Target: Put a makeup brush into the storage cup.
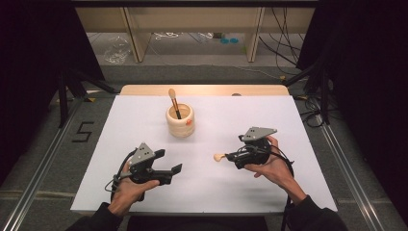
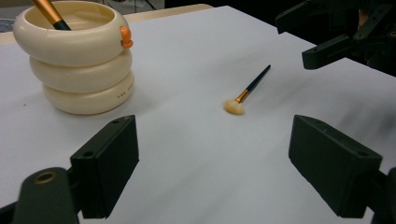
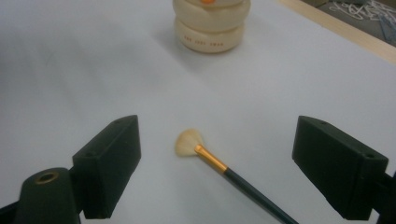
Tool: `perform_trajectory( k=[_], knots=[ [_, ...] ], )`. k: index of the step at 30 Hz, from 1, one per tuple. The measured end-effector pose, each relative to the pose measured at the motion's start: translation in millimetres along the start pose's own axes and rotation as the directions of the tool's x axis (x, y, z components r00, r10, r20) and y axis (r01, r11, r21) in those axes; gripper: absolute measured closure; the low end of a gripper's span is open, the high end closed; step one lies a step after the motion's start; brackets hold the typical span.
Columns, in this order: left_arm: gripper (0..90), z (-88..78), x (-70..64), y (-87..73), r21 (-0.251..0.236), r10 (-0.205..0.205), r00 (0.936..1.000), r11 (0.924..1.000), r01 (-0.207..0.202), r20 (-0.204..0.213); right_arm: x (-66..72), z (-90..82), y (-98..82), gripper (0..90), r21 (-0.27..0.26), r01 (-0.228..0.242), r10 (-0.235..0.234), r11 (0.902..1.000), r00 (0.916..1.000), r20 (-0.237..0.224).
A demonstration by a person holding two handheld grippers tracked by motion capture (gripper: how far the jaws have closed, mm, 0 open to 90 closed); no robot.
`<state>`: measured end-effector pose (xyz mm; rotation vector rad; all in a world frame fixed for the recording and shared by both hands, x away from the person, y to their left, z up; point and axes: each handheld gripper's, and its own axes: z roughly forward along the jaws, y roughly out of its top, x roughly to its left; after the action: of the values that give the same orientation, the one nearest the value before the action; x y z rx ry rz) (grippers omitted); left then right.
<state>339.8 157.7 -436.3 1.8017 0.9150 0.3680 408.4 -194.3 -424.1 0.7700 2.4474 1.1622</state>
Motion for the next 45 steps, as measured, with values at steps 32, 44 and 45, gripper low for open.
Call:
perform_trajectory(
  k=[32, 44, 45],
  knots=[
    [15.9, 2.6, 0.5, -4.2, 0.031, 0.004, 0.9998, 0.9995, -0.005, 0.021, -37.7, 39.0, 3.5, 36.4, 0.273, 0.153, -0.126, 0.9497, 0.9856, -0.113],
    [16.0, 3.2, 1.1, -4.7, 0.035, 0.006, 0.9998, 0.9994, -0.006, 0.022, -42.2, 54.7, 13.7, 48.7, 0.363, 0.241, -0.189, 0.9, 0.9668, -0.172],
    [16.0, 3.2, 0.9, -4.8, 0.035, 0.007, 0.9998, 0.9994, -0.007, 0.021, -42.1, 56.2, 13.8, 50.3, 0.369, 0.247, -0.194, 0.896, 0.9653, -0.175]
  ],
)
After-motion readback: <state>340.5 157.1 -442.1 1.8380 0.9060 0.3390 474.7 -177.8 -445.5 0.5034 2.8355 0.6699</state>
